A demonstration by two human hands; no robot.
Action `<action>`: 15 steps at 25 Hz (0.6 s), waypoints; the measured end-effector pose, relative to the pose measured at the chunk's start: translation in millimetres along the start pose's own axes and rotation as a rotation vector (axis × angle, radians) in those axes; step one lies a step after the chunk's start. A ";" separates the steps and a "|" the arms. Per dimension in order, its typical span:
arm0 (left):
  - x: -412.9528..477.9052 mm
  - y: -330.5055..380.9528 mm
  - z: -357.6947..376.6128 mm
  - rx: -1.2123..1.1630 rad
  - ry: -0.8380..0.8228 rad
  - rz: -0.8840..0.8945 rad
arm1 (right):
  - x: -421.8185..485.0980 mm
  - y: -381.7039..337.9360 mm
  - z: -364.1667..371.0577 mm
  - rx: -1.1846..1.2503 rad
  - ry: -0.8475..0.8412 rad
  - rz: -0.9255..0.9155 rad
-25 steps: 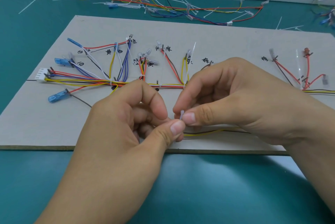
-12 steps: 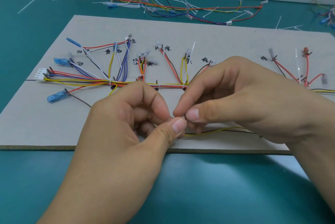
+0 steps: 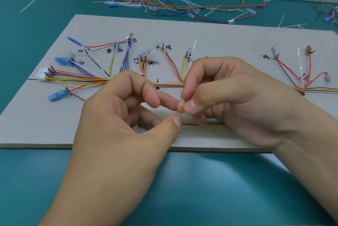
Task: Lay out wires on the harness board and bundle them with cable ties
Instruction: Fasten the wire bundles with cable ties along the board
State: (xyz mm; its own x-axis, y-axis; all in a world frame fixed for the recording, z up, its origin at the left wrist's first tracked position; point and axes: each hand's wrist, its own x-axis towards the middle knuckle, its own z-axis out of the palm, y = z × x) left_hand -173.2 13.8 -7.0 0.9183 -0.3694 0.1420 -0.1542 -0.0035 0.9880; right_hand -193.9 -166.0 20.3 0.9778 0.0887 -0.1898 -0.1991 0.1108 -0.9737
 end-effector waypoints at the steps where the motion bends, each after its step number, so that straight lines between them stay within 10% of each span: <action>1: 0.4 -0.8 0.8 -0.003 0.011 0.004 | 0.5 0.5 0.1 0.010 0.003 0.003; 15: 3.5 1.2 -5.0 0.066 -0.035 -0.062 | 3.2 5.9 3.9 0.055 0.104 -0.115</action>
State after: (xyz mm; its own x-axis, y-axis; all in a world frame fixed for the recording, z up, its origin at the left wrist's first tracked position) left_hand -168.3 17.1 -5.0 0.9138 -0.3988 0.0777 -0.1224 -0.0878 0.9886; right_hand -192.2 -161.3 14.4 0.9953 -0.0304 -0.0924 -0.0860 0.1686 -0.9819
